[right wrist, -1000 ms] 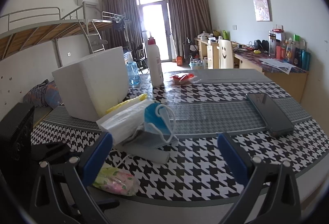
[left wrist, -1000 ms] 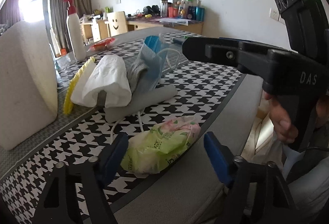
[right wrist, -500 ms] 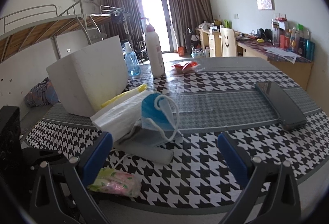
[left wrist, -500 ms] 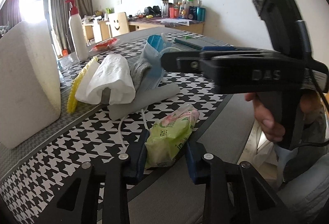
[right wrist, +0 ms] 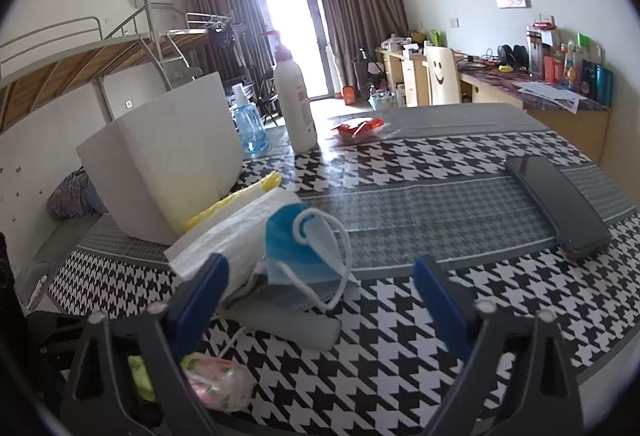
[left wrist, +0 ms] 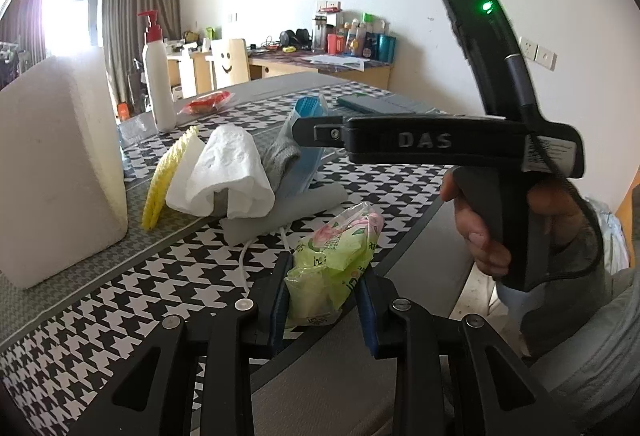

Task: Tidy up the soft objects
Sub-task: 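Grasp and lift the blue face mask with the right tool while the left tool lifts the packet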

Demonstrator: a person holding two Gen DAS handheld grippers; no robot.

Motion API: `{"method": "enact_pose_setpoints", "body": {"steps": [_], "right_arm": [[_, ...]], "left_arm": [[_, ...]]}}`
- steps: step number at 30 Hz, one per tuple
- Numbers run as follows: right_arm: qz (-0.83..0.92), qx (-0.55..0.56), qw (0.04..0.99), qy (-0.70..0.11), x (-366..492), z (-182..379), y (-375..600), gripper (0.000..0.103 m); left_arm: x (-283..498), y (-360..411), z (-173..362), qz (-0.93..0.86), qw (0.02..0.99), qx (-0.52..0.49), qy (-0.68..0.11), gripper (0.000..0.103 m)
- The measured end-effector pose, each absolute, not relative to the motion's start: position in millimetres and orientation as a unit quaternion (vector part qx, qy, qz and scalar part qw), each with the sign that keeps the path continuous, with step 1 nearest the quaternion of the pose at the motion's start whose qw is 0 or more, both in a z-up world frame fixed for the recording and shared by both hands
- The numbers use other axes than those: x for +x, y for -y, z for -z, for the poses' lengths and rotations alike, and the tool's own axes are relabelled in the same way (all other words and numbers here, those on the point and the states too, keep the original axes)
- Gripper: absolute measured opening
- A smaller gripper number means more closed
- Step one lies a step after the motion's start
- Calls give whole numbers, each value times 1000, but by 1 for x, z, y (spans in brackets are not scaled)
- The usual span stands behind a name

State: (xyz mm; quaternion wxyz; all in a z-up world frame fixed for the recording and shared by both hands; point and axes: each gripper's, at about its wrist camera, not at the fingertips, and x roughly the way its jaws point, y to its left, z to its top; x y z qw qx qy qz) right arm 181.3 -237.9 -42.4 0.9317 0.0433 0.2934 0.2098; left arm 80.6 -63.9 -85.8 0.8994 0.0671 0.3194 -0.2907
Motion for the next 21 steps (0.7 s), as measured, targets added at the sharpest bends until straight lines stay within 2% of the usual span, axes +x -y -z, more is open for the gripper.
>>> {"method": "enact_pose_setpoints", "body": {"steps": [6, 8, 13, 15, 18, 21], "right_arm": [[-221, 56, 923, -311, 188, 46, 237, 54], [-219, 60, 921, -316, 190, 48, 236, 49], [-214, 60, 918, -328, 194, 52, 233, 29], [-214, 61, 917, -330, 195, 53, 232, 16], [-209, 60, 919, -330, 194, 52, 233, 9], [-208, 61, 922, -322, 191, 47, 232, 8]], "left_arm": [[76, 54, 83, 285, 902, 61, -318, 32], [73, 51, 82, 282, 904, 60, -317, 32], [68, 43, 79, 274, 907, 53, -317, 32], [65, 41, 77, 270, 908, 49, -316, 32], [62, 35, 74, 261, 912, 44, -314, 32], [60, 32, 71, 256, 914, 40, -311, 32]]}}
